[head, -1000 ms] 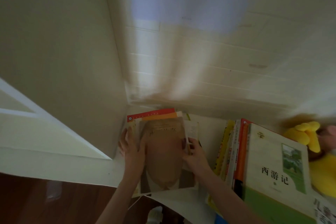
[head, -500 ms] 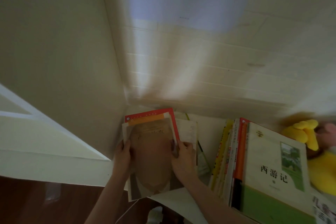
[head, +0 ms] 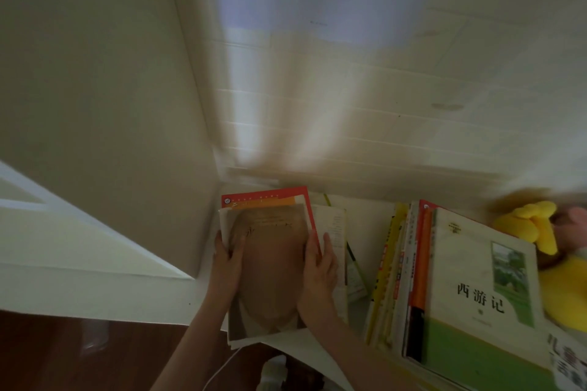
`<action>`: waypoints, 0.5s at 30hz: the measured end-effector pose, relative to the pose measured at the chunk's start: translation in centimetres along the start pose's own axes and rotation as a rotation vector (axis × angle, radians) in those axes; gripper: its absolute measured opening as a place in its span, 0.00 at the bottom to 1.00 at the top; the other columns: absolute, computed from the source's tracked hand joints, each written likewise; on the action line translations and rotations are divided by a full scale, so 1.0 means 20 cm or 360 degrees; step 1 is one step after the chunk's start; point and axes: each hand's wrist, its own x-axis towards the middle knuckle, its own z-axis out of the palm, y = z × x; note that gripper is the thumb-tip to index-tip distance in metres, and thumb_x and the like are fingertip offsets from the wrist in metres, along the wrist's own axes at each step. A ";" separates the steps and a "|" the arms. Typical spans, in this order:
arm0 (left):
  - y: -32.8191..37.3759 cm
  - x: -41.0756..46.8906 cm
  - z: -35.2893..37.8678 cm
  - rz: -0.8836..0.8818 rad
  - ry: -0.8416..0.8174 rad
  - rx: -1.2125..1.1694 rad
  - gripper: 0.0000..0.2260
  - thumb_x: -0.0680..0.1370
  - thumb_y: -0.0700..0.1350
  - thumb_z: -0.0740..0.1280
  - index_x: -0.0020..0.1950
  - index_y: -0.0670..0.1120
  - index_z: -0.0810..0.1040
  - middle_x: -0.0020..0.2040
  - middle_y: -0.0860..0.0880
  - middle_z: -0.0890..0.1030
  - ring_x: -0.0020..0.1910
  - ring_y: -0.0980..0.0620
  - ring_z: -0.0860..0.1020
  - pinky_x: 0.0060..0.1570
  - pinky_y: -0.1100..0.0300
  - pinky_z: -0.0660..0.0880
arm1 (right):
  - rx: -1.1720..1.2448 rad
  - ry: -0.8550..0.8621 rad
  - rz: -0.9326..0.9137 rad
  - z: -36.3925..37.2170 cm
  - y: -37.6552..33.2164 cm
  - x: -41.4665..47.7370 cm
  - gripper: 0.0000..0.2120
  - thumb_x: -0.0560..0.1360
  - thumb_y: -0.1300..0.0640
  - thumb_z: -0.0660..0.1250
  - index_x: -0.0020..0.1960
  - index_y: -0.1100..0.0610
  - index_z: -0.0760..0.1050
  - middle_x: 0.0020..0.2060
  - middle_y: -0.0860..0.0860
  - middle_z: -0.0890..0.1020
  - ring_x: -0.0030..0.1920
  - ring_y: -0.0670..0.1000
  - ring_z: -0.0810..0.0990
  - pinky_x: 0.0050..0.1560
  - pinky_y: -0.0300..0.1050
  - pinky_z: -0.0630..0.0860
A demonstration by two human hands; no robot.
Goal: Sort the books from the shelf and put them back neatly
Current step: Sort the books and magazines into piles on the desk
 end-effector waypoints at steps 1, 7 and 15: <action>-0.01 0.01 0.00 0.0033 -0.0038 0.0005 0.29 0.82 0.52 0.55 0.79 0.49 0.46 0.76 0.43 0.60 0.73 0.42 0.64 0.69 0.49 0.63 | -0.0004 -0.0005 -0.0114 0.01 -0.01 -0.01 0.39 0.79 0.66 0.59 0.77 0.53 0.36 0.75 0.51 0.33 0.76 0.57 0.37 0.74 0.55 0.45; -0.01 0.04 -0.06 -0.0052 -0.0277 -0.0201 0.30 0.82 0.47 0.59 0.77 0.60 0.45 0.77 0.51 0.57 0.73 0.47 0.63 0.70 0.48 0.65 | -0.0027 -0.0187 -0.0419 -0.02 0.05 0.07 0.26 0.79 0.42 0.48 0.72 0.41 0.39 0.73 0.43 0.33 0.74 0.48 0.33 0.75 0.54 0.44; 0.01 0.05 -0.07 -0.0108 -0.0320 -0.0271 0.30 0.79 0.59 0.60 0.77 0.63 0.47 0.76 0.55 0.62 0.71 0.50 0.66 0.69 0.48 0.67 | -0.0281 -0.0043 -0.0533 -0.01 0.09 0.03 0.33 0.77 0.42 0.49 0.76 0.44 0.36 0.73 0.48 0.26 0.74 0.53 0.27 0.73 0.61 0.39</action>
